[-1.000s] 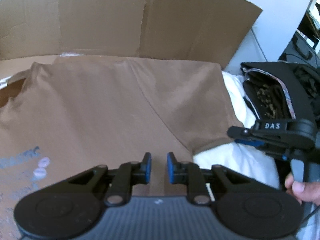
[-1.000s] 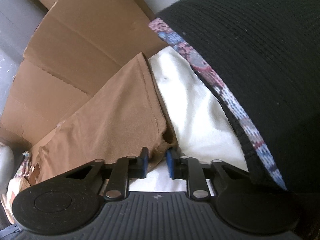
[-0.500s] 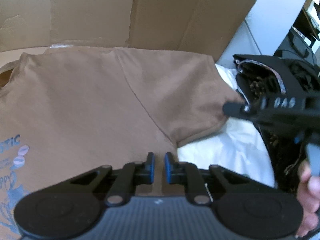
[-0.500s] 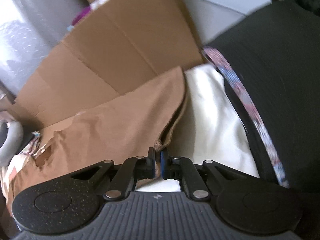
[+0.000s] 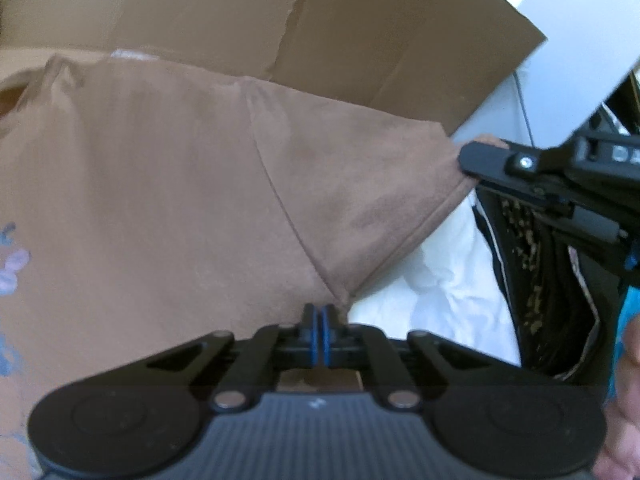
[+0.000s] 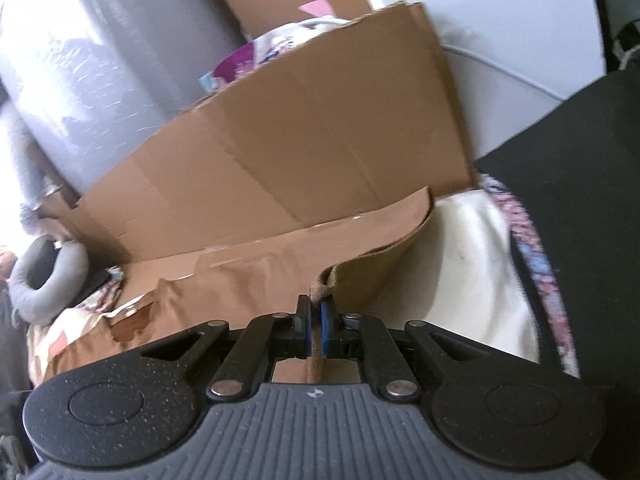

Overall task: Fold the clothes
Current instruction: 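Fold the sleeve with the right tool over onto the shirt body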

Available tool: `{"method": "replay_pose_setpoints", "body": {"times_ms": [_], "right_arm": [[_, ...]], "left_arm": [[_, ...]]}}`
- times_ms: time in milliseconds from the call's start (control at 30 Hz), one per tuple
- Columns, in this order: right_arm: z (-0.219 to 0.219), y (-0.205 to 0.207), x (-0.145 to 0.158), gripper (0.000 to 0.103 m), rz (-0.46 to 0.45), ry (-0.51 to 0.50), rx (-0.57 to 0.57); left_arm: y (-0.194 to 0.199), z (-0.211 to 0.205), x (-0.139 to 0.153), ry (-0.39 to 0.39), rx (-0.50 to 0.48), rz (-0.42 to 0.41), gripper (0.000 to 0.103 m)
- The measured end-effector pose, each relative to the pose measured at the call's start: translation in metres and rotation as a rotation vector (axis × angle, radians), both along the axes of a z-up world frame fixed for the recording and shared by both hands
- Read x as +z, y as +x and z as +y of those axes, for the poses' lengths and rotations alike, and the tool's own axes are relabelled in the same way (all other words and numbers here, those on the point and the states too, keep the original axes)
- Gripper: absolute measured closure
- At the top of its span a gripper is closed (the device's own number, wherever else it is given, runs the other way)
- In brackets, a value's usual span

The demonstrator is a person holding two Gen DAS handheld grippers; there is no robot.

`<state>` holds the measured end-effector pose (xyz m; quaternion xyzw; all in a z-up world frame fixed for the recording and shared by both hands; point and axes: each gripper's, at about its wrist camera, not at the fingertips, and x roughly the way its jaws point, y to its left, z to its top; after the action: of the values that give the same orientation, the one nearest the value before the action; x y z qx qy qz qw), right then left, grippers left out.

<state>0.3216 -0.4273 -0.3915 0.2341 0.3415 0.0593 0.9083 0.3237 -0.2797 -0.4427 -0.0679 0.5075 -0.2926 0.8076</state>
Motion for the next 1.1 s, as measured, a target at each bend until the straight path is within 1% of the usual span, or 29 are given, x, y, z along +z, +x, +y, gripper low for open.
{"method": "replay_pose_setpoints", "body": {"times_ms": [100,233,433,533,600,867,1000,1100], "right_arm": [[0.010,0.001,0.002,0.101,-0.006,0.023,0.063],[0.027,0.003,0.002,0.101,-0.005,0.045,0.157],[0.048,0.004,0.003,0.101,0.009,0.077,0.241],[0.054,0.004,-0.001,0.101,0.032,0.105,0.266],[0.057,0.003,-0.005,0.101,0.054,0.127,0.274],[0.065,-0.001,-0.018,0.101,0.142,0.200,0.264],[0.064,-0.003,-0.025,0.101,0.182,0.240,0.213],[0.064,-0.004,-0.026,0.101,0.193,0.255,0.195]], "left_arm": [[0.004,0.008,-0.009,-0.074,0.056,0.060,0.102],[0.005,0.015,-0.017,-0.149,0.107,0.112,0.103],[0.005,0.024,-0.027,-0.237,0.180,0.164,0.103],[0.005,0.031,-0.033,-0.293,0.224,0.203,0.103],[0.005,0.033,-0.037,-0.319,0.249,0.225,0.103],[0.004,0.035,-0.041,-0.359,0.280,0.245,0.103],[0.004,0.036,-0.043,-0.374,0.292,0.253,0.102],[0.005,0.037,-0.043,-0.380,0.294,0.258,0.100]]}}
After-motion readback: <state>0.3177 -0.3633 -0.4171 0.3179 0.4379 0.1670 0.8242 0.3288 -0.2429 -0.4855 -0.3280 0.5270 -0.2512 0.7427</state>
